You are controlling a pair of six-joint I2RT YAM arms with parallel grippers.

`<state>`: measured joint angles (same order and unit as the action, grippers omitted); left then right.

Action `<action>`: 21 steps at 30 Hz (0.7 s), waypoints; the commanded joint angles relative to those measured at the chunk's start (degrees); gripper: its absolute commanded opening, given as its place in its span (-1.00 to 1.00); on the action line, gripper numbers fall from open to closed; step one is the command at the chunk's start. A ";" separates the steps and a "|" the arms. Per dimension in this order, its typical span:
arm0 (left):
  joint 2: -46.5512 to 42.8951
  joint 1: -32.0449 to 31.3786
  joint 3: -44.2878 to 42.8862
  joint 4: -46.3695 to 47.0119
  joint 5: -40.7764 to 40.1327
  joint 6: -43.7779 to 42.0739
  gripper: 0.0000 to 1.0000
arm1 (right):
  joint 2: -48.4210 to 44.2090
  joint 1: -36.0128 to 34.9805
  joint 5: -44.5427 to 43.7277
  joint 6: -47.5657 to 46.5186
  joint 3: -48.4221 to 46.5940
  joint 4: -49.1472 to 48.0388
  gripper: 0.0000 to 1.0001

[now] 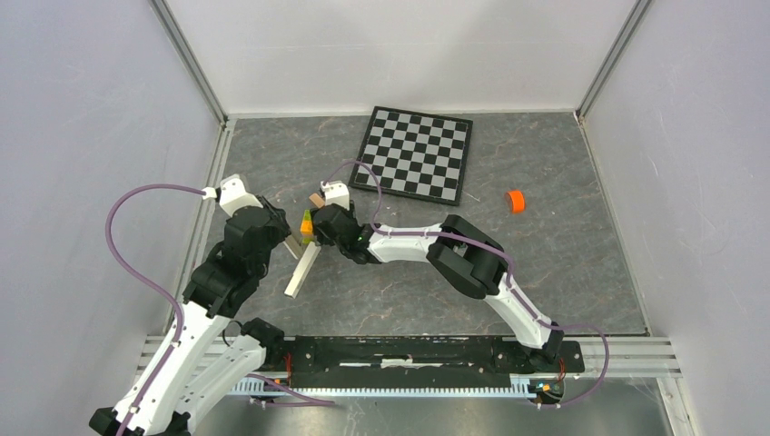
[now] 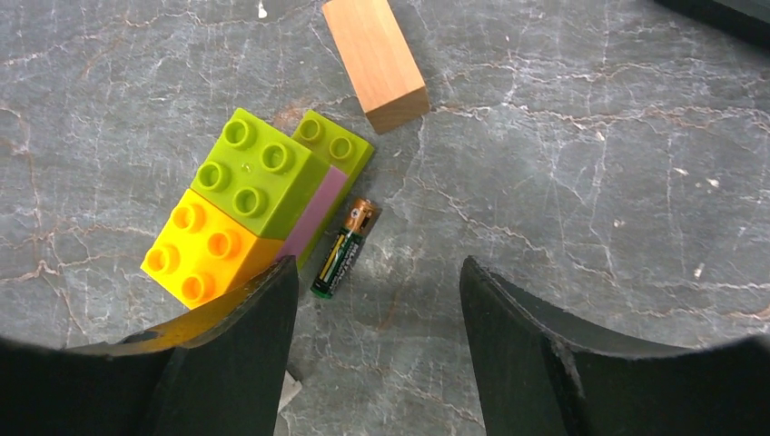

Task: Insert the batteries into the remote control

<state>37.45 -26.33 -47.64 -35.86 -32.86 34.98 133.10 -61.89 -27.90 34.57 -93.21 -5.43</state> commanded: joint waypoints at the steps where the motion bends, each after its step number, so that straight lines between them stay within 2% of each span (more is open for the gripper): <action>1: -0.27 0.22 -2.02 0.68 -0.58 -1.81 -0.96 | 3.00 -0.25 0.70 0.53 -3.42 0.00 0.41; 5: -0.17 0.22 -2.07 0.70 -0.55 -1.81 -0.96 | 5.35 -0.32 -2.34 -2.46 -6.35 2.76 0.37; 11: 0.19 0.22 -2.20 0.70 -0.95 -1.78 -0.96 | 5.06 -0.93 -7.23 -8.37 -4.83 3.62 0.28; 15: 0.50 0.22 -2.19 1.14 -1.24 -1.92 -0.96 | 2.79 -1.64 -8.24 -12.94 -2.12 2.88 0.14; 21: 0.71 0.21 -1.74 1.51 -1.25 -1.92 -0.96 | -1.28 -1.88 -7.18 -13.00 2.85 3.23 -0.18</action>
<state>38.13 -26.33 -47.64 -36.34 -32.91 34.94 134.85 -63.37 -34.65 23.40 -93.97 -5.93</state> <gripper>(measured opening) 0.340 0.446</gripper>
